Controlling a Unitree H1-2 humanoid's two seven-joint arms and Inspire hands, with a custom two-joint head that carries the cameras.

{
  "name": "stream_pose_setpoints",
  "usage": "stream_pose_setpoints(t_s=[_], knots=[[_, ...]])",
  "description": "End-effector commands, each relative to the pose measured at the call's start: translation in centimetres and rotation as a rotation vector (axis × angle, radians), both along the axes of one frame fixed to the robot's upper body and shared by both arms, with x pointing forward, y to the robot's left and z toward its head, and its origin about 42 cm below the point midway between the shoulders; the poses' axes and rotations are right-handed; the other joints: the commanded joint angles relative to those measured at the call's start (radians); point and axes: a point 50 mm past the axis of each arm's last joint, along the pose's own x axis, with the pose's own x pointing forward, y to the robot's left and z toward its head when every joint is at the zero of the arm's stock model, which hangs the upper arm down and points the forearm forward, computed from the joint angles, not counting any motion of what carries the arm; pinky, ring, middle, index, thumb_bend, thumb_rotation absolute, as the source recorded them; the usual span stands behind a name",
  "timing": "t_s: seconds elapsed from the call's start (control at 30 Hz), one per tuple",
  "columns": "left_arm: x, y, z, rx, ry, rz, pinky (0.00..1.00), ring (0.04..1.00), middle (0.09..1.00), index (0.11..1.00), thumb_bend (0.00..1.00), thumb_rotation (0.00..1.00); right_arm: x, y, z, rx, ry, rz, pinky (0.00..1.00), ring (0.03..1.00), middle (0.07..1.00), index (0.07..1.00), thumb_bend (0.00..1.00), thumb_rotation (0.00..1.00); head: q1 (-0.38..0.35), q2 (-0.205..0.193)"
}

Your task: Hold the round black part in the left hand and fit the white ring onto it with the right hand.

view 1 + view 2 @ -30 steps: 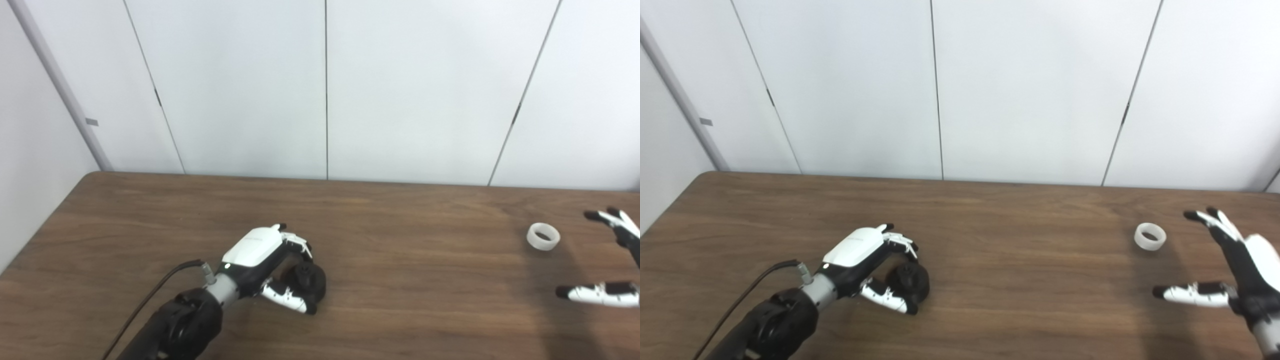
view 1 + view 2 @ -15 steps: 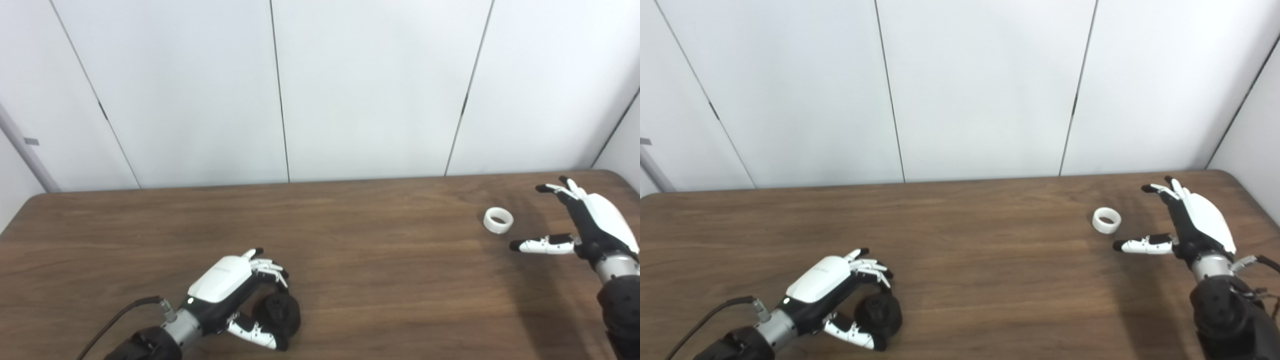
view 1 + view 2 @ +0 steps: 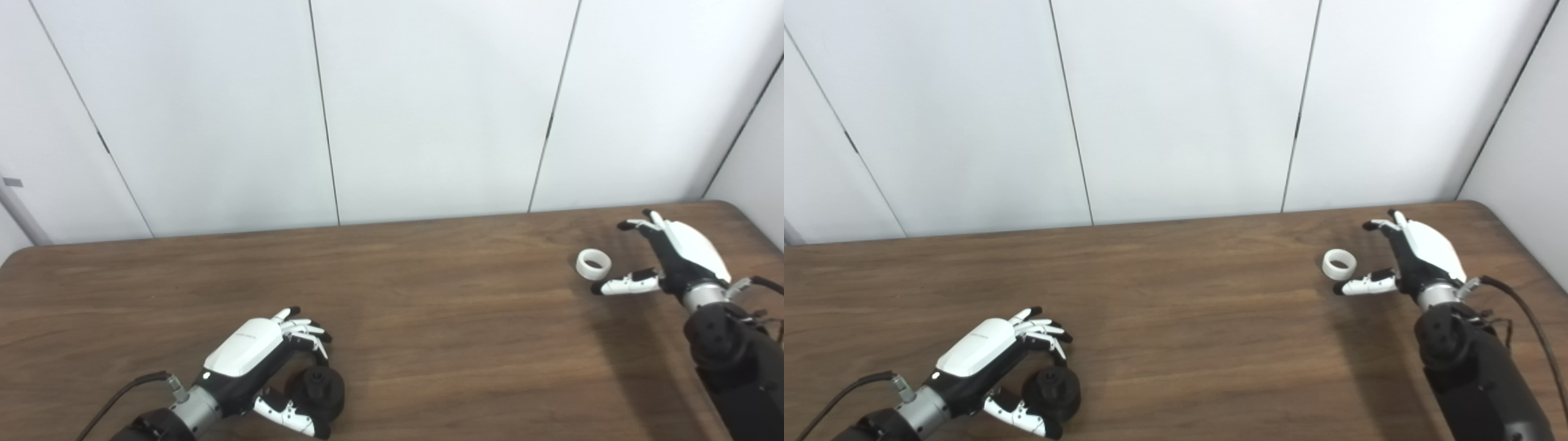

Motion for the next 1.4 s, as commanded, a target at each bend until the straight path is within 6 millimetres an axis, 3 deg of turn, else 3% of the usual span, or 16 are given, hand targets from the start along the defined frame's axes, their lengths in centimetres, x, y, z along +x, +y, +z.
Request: stream_pose_setpoints(t_s=[0.0,0.33,0.57,1.07,1.37], knots=[[0.9,0.3,1.8,-0.018,-0.066,-0.016,1.00,0.874,0.802,0.483,0.51,0.06,1.5,-0.4,3.2,-0.047,-0.071,0.013,0.97,1.000,0.999,0.829,0.97,0.35,0.003,0.000],[0.8,0.2,1.7,-0.013,-0.068,-0.017,1.00,0.876,0.802,0.482,0.51,0.06,2.6,0.4,1.2,-0.047,0.002,0.033,0.97,1.000,1.000,0.818,0.97,0.36,0.018,-0.003],[0.7,0.0,1.7,0.008,-0.078,-0.018,1.00,0.876,0.801,0.482,0.51,0.06,3.3,-0.2,0.1,-0.040,0.052,0.024,1.00,1.000,1.000,0.826,0.95,0.37,0.022,-0.005],[0.6,0.0,1.8,0.010,-0.078,-0.024,1.00,0.875,0.802,0.482,0.51,0.06,4.4,-0.8,-0.3,-0.049,0.118,0.032,1.00,1.000,1.000,0.823,0.92,0.38,0.020,-0.011],[0.6,-0.1,1.5,0.004,-0.076,-0.023,1.00,0.873,0.802,0.482,0.51,0.06,4.2,-0.8,-0.4,-0.042,0.114,0.041,0.99,1.000,0.998,0.762,0.87,0.31,0.025,-0.012]])
